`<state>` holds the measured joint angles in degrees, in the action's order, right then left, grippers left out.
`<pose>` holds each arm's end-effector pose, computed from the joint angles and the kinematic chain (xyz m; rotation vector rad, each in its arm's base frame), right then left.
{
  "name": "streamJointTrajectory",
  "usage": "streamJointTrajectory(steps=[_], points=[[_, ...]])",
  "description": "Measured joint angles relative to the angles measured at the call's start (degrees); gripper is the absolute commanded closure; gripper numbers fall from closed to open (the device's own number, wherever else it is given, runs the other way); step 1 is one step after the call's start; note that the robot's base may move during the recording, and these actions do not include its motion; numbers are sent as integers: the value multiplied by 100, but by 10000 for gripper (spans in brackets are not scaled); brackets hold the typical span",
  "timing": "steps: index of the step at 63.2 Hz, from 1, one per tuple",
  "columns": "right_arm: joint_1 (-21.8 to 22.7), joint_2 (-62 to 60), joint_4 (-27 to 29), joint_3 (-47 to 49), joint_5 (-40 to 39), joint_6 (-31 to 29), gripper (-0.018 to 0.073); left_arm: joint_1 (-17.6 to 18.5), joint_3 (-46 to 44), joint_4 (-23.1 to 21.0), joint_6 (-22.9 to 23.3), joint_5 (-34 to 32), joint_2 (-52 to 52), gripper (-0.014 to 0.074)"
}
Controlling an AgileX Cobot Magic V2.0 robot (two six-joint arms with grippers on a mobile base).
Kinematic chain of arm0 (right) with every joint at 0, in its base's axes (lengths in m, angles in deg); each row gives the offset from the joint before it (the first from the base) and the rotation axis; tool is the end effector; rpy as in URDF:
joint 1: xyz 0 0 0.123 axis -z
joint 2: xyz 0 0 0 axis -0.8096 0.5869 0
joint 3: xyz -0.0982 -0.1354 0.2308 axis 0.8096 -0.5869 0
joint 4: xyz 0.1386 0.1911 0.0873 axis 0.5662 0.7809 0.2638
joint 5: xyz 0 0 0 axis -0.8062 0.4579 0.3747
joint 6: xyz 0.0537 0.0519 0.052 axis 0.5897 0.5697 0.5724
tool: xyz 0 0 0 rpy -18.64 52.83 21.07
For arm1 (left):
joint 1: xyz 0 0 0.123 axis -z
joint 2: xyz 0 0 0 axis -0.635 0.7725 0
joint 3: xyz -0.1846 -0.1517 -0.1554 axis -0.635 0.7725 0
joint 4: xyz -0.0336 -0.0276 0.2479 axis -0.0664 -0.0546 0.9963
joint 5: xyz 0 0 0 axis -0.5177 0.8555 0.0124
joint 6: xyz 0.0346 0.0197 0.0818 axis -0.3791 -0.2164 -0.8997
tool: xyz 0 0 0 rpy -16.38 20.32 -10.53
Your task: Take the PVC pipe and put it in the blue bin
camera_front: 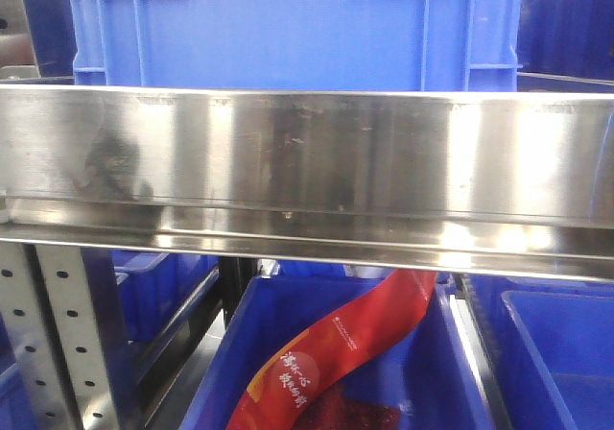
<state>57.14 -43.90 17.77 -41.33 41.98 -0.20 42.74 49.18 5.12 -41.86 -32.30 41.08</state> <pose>0.0410 0.0185 0.2743 -0.1701 1.5261 0.1020 0.0562 -0.0031 0.2150 0.0385 1.4620 -0.0491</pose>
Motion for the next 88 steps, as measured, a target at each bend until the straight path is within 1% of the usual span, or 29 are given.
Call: streamJointTrajectory(steps=[88], points=[[0, 0, -14, -62, -72, 0, 721, 0, 0, 0, 0, 0, 0, 707]])
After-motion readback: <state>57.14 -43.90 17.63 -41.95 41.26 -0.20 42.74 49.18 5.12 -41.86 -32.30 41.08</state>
